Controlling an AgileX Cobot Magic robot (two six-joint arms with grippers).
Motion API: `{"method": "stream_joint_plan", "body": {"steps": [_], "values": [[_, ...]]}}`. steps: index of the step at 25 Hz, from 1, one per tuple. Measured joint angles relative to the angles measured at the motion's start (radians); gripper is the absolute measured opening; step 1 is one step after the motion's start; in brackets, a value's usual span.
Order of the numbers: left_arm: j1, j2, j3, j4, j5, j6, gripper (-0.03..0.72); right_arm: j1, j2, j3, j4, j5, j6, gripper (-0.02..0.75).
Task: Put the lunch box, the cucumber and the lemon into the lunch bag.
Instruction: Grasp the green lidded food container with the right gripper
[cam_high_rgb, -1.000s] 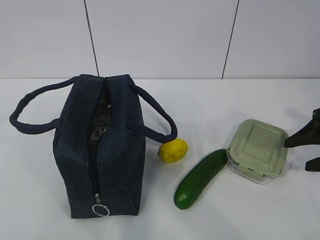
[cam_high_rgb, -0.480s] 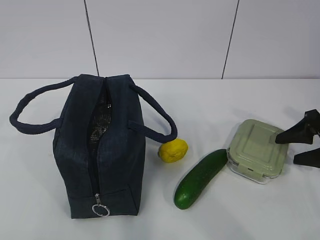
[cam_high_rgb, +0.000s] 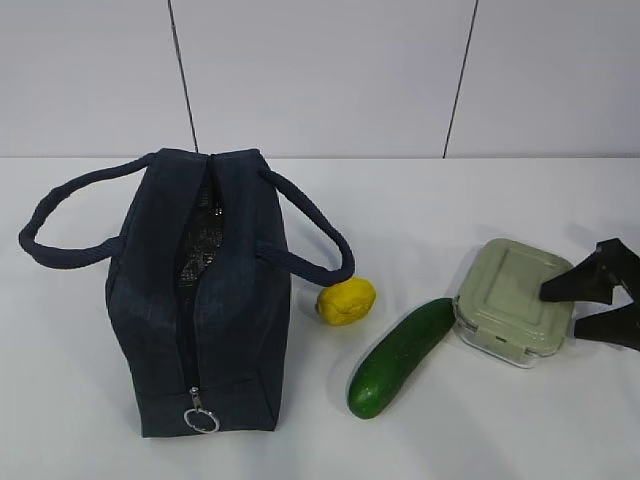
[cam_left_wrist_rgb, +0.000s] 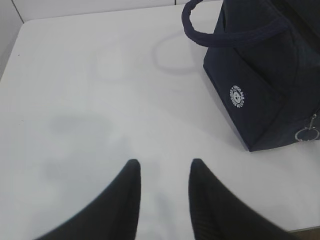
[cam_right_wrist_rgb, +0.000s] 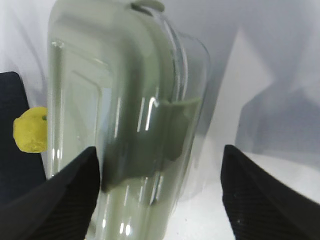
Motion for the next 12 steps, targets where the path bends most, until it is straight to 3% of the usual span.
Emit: {"method": "stream_joint_plan", "body": {"steps": [12], "values": [[0.0, 0.0, 0.0, 0.0, 0.0, 0.0, 0.234, 0.0, 0.013, -0.004, 0.07, 0.011, -0.094, 0.547]]}}
